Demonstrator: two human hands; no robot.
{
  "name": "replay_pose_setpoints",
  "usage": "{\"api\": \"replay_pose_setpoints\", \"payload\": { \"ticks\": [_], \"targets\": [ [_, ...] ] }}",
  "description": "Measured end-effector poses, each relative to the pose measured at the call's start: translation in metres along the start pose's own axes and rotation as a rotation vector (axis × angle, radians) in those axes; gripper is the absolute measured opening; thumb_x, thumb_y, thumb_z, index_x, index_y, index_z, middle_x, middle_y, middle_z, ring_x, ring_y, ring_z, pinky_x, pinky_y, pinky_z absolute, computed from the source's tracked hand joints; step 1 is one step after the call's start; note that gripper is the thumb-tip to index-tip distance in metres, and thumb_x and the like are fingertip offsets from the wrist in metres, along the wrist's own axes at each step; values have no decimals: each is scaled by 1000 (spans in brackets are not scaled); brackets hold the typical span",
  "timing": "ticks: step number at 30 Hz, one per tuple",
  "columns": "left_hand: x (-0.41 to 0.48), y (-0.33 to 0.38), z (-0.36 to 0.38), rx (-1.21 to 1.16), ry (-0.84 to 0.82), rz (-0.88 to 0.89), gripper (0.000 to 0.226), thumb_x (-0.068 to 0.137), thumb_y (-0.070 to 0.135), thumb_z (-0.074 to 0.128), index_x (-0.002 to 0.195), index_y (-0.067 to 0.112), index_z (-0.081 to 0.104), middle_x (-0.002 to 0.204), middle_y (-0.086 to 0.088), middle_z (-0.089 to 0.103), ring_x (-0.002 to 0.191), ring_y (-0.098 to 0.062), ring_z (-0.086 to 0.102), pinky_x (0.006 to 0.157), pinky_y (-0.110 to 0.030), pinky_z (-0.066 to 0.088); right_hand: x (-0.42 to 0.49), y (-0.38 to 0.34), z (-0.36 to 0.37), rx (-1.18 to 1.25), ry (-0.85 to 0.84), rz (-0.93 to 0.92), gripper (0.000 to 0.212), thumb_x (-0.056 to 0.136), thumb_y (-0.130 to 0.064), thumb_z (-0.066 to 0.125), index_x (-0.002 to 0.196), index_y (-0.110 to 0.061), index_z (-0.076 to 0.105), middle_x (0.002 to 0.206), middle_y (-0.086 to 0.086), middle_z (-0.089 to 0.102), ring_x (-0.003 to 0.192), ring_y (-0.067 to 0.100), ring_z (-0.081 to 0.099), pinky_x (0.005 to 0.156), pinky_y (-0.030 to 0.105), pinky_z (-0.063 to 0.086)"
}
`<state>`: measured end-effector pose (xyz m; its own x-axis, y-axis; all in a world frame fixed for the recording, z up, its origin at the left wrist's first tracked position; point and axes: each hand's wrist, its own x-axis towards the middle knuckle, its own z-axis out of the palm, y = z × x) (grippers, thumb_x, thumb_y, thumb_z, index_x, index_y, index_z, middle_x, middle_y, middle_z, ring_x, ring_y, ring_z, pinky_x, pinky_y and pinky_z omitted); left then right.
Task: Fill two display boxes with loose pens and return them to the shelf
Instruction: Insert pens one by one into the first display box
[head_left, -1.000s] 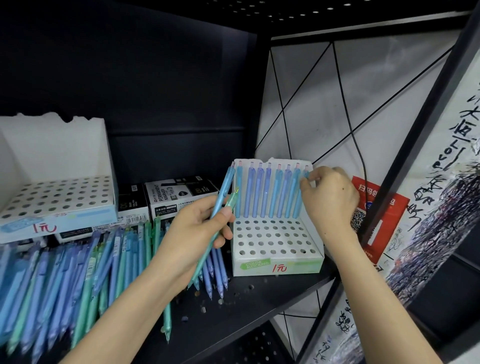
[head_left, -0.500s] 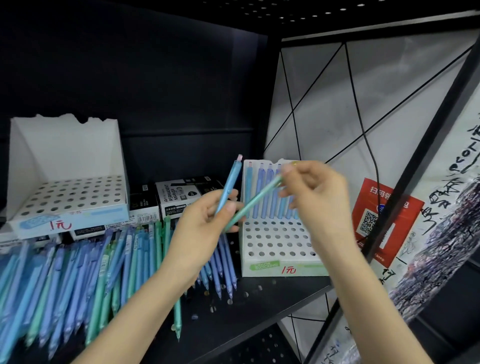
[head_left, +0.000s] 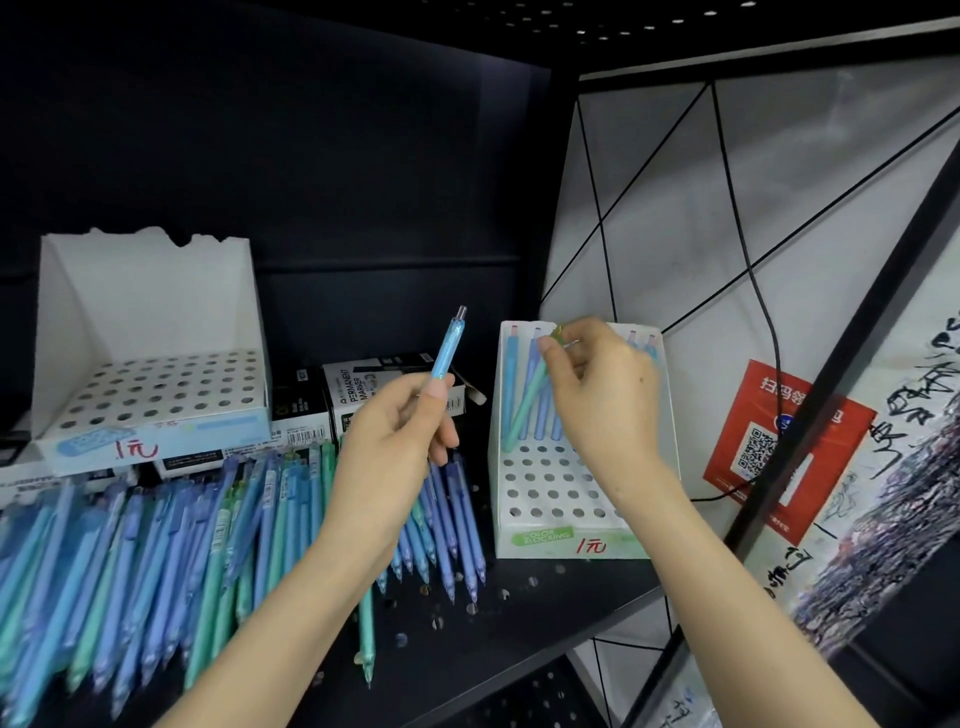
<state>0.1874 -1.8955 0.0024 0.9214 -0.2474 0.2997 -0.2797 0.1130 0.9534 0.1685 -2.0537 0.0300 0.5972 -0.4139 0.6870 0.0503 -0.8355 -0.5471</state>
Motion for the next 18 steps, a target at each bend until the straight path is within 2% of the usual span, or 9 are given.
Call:
{"api": "replay_pose_setpoints", "payload": {
  "ticks": [4,7,11,14,16,18],
  "targets": [
    [0,-1,1,19,-15,17,14,95,29,47,94,20,58,61,7,58,54,-5,50,53,-15,36,1,0,6,20,-46,15,19,91,-26,58,90,-8,63,56,-13,49,52,8,48,52,18,36],
    [0,-2,1,48,-53,32,14,94,29,48,91,21,59,61,8,58,57,-6,51,56,-18,36,5,1,8,19,-89,53,20,90,-27,59,94,-9,65,63,-9,54,58,9,51,54,21,37],
    [-1,-3,3,65,-87,48,12,92,28,51,87,24,62,62,11,57,59,-5,52,57,-18,38,7,-1,13,-13,-179,76,19,89,-28,61,98,-12,65,64,-11,51,61,10,50,58,23,36],
    [-1,-4,3,69,-84,57,12,92,28,53,87,25,63,62,13,57,61,-2,54,56,-13,41,5,-4,15,-75,-219,59,22,90,-28,58,106,-15,65,59,-12,49,65,14,54,62,26,40],
    [-1,-4,3,54,-86,61,11,91,27,53,87,25,64,62,13,57,61,-1,54,56,-11,42,-1,-7,9,-114,-147,29,25,93,-30,53,112,-17,64,68,-8,61,69,15,59,64,27,43],
    [-1,-4,3,46,-103,70,11,91,26,54,87,24,64,62,13,57,61,-1,54,56,-11,42,-9,-11,-2,-4,-43,14,27,93,-36,51,108,-20,66,75,-10,65,70,10,61,65,27,47]
  ]
}}
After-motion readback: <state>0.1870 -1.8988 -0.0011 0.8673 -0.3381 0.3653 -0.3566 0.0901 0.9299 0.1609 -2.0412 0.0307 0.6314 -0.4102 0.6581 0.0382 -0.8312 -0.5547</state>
